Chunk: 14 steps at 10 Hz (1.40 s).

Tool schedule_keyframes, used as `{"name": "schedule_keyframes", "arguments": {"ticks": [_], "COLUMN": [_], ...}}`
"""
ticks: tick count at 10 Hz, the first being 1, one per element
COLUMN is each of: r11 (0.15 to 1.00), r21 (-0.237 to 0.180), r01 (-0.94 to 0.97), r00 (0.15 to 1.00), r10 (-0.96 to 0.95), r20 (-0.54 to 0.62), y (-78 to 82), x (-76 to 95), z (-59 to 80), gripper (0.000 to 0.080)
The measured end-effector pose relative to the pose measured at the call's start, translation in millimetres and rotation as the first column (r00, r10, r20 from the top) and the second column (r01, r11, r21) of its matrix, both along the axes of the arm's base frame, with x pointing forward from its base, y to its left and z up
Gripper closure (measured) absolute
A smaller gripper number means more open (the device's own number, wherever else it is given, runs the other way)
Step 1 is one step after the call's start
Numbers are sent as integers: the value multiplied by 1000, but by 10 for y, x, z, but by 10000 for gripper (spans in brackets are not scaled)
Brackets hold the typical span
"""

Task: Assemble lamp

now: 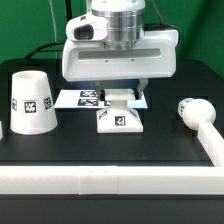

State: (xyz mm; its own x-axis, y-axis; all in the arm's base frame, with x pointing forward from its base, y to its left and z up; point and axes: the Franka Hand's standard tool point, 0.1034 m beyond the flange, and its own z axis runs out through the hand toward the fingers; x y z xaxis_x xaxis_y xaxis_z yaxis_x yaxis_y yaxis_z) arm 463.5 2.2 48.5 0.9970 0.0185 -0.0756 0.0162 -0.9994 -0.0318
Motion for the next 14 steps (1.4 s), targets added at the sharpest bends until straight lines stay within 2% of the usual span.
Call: {"name": "schedule_keyframes", "arguments": {"ticks": [3,4,9,12,14], "r11": [1000,999,999,998,996], "r21": [30,34,50,59,64], "r01": [-5,-6,-11,20,59], "r00": [1000,1000,995,994,992], "r10": [4,5,6,-26,-65], "r20": [19,26,98,104,107], "y": [369,446,564,628,724], "x": [386,526,1341,1641,1755], "z": [18,14,25,34,32], "gripper": [265,265,265,265,265]}}
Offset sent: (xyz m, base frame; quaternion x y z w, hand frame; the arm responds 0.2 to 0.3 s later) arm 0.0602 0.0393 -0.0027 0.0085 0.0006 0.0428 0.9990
